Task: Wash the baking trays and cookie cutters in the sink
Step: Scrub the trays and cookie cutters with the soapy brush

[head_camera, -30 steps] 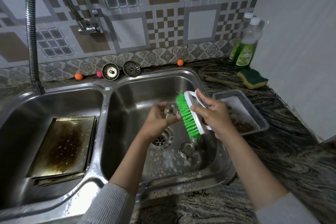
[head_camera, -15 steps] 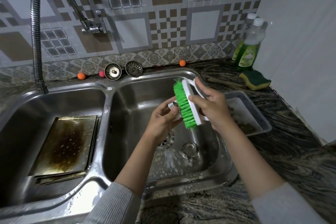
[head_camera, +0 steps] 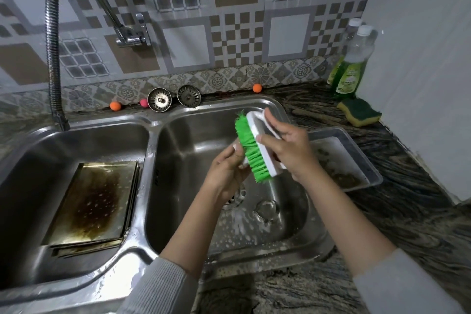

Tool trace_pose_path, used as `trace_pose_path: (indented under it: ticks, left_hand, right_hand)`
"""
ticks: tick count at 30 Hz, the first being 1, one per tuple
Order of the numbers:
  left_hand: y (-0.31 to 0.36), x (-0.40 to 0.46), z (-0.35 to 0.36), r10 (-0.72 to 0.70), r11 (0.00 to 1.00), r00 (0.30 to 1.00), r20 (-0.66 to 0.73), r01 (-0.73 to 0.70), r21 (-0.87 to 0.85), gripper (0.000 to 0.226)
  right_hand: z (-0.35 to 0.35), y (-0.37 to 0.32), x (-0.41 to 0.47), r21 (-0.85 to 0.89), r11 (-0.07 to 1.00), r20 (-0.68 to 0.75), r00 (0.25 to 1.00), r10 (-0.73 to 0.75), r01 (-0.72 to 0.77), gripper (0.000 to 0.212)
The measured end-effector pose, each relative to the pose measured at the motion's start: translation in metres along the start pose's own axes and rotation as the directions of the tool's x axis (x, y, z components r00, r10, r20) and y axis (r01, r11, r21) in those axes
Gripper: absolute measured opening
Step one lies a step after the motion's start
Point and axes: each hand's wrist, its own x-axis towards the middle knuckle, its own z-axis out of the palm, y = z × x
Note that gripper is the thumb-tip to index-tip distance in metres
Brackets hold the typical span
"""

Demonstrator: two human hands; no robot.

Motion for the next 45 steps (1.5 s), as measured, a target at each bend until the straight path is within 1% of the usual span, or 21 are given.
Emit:
trace_pose_path:
  ticks: [4, 7, 9, 14, 17, 20, 21, 23, 24, 25, 26, 28, 31, 33, 34, 36, 37, 39, 41, 43, 45]
  left_hand:
    - [0.014, 0.004, -0.009, 0.008, 1.000, 0.995, -0.100, -0.008, 0.000, 0.042]
    - [0.018, 0.000, -0.018, 0.024, 0.998, 0.983, -0.180, -0.033, -0.047, 0.027]
    - [0.020, -0.005, -0.023, 0.013, 0.994, 0.978, -0.207, -0.035, -0.104, 0.021]
    - [0.028, -0.028, -0.048, 0.002, 0.982, 0.984, -0.180, -0.036, -0.188, 0.034]
    - [0.044, -0.046, -0.075, 0.046, 0.973, 0.979, -0.200, -0.089, -0.211, 0.027]
    - [0.069, -0.072, -0.116, 0.116, 0.974, 0.955, -0.274, -0.163, -0.156, 0.029]
    - [0.079, -0.082, -0.132, 0.133, 0.981, 0.945, -0.298, -0.168, -0.093, 0.033]
    - [0.095, -0.101, -0.169, 0.174, 0.983, 0.918, -0.358, -0.137, 0.126, 0.032]
    - [0.100, -0.108, -0.189, 0.203, 0.956, 0.904, -0.377, -0.100, 0.276, 0.030]
    - [0.104, -0.114, -0.207, 0.228, 0.898, 0.898, -0.377, -0.044, 0.438, 0.031]
    - [0.106, -0.118, -0.225, 0.227, 0.810, 0.903, -0.365, 0.034, 0.586, 0.035]
    - [0.103, -0.122, -0.252, 0.143, 0.598, 0.937, -0.320, 0.176, 0.782, 0.048]
    - [0.090, -0.118, -0.275, -0.003, 0.293, 0.959, -0.285, 0.273, 0.916, 0.074]
    - [0.083, -0.114, -0.280, -0.081, 0.164, 0.963, -0.258, 0.268, 0.949, 0.080]
    - [0.079, -0.112, -0.281, -0.118, 0.139, 0.964, -0.237, 0.252, 0.958, 0.082]
    - [0.073, -0.109, -0.287, -0.181, 0.143, 0.960, -0.213, 0.240, 0.960, 0.091]
    - [0.071, -0.108, -0.289, -0.224, 0.180, 0.953, -0.204, 0.246, 0.952, 0.094]
    - [0.070, -0.106, -0.291, -0.301, 0.301, 0.938, -0.173, 0.265, 0.916, 0.102]
    - [0.073, -0.104, -0.289, -0.346, 0.397, 0.925, -0.158, 0.297, 0.868, 0.104]
    - [0.080, -0.102, -0.284, -0.300, 0.507, 0.937, -0.178, 0.315, 0.802, 0.094]
    - [0.090, -0.098, -0.274, -0.136, 0.578, 0.956, -0.261, 0.291, 0.763, 0.076]
  right_hand:
    - [0.008, 0.015, -0.023, -0.037, 0.999, 0.049, 0.999, -0.013, 0.015, 0.059]
    - [0.000, 0.030, -0.032, -0.126, 0.992, 0.143, 0.989, 0.026, -0.008, 0.060]
    - [-0.001, 0.031, -0.032, -0.127, 0.991, 0.156, 0.986, 0.057, -0.037, 0.059]
    - [0.020, 0.021, -0.026, -0.121, 0.992, 0.104, 0.993, 0.054, -0.041, 0.057]
    - [0.046, 0.019, -0.027, -0.133, 0.991, 0.116, 0.993, 0.034, -0.019, 0.058]
    - [0.074, 0.021, -0.030, -0.155, 0.988, 0.111, 0.993, 0.042, -0.024, 0.057]
    - [0.083, 0.022, -0.031, -0.158, 0.987, 0.106, 0.993, 0.050, -0.033, 0.057]
    - [0.102, 0.025, -0.033, -0.156, 0.987, 0.108, 0.992, 0.062, -0.044, 0.058]
    - [0.111, 0.026, -0.034, -0.158, 0.986, 0.108, 0.992, 0.070, -0.052, 0.058]
    - [0.120, 0.028, -0.035, -0.160, 0.985, 0.110, 0.991, 0.075, -0.057, 0.058]
    - [0.128, 0.029, -0.037, -0.163, 0.985, 0.110, 0.990, 0.083, -0.064, 0.058]
    - [0.143, 0.030, -0.042, -0.160, 0.985, 0.112, 0.990, 0.089, -0.070, 0.058]
    - [0.157, 0.033, -0.046, -0.168, 0.983, 0.101, 0.991, 0.091, -0.074, 0.057]
    - [0.160, 0.036, -0.049, -0.179, 0.981, 0.089, 0.992, 0.094, -0.077, 0.057]
    - [0.160, 0.038, -0.051, -0.188, 0.979, 0.077, 0.992, 0.096, -0.080, 0.056]
    - [0.158, 0.041, -0.054, -0.200, 0.976, 0.050, 0.994, 0.098, -0.086, 0.057]
    - [0.157, 0.043, -0.055, -0.202, 0.975, 0.035, 0.994, 0.101, -0.092, 0.058]
    - [0.155, 0.045, -0.058, -0.206, 0.973, 0.016, 0.994, 0.111, -0.105, 0.058]
    - [0.153, 0.046, -0.058, -0.202, 0.973, 0.005, 0.993, 0.114, -0.111, 0.059]
    - [0.149, 0.047, -0.059, -0.206, 0.972, -0.007, 0.993, 0.114, -0.113, 0.058]
    - [0.142, 0.047, -0.058, -0.212, 0.971, -0.020, 0.994, 0.111, -0.112, 0.058]
